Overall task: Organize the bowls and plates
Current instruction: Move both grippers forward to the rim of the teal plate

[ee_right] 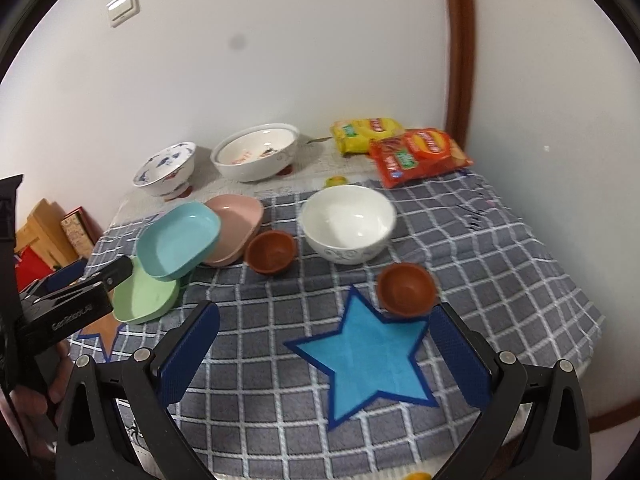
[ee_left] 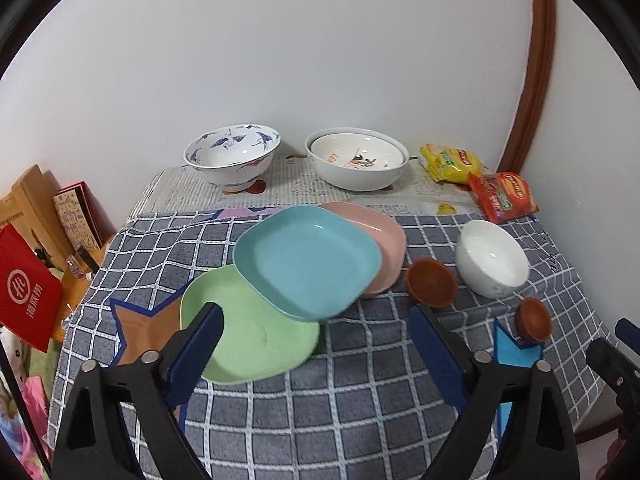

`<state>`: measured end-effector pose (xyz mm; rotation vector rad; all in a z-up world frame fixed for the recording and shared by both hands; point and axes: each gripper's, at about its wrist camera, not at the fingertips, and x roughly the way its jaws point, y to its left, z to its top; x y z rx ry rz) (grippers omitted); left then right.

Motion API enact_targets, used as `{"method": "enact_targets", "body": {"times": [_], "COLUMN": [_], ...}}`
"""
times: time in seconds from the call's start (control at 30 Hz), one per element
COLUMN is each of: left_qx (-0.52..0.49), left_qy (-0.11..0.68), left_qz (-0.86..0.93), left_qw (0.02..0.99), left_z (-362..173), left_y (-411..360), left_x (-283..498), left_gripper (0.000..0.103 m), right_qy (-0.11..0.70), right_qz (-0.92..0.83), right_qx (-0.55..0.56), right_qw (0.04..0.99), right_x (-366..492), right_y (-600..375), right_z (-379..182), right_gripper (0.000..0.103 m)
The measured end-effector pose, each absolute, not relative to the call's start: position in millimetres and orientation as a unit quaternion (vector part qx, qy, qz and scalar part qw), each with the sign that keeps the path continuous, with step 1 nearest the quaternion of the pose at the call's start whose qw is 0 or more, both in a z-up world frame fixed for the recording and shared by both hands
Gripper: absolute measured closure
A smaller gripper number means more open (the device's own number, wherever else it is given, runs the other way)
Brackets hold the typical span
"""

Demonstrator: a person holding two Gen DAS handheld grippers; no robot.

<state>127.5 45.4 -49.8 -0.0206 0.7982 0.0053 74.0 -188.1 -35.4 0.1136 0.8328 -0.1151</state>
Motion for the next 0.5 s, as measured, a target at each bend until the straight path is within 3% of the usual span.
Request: {"method": "enact_targets", "body": {"times": [0.13, 0.5], "left_qx": [-0.022, -0.027], "left_qy": [0.395, 0.408], "left_qz": [0.012, 0.036], "left_qw": [0.918, 0.912], "left_z": [-58, -77], "left_y": [66, 109], "left_x": [141, 171], "left_gripper": [0.023, 0.03], "right_qy": [0.413, 0.43], "right_qz": [-0.055, -0.011], "right_qx": [0.035, 0.009], "right_qw": [0.908, 0.903], "right_x": [92, 137], "right_y": [-181, -140], "right_z": [-46, -69], "right_gripper": [0.0, 0.001]}}
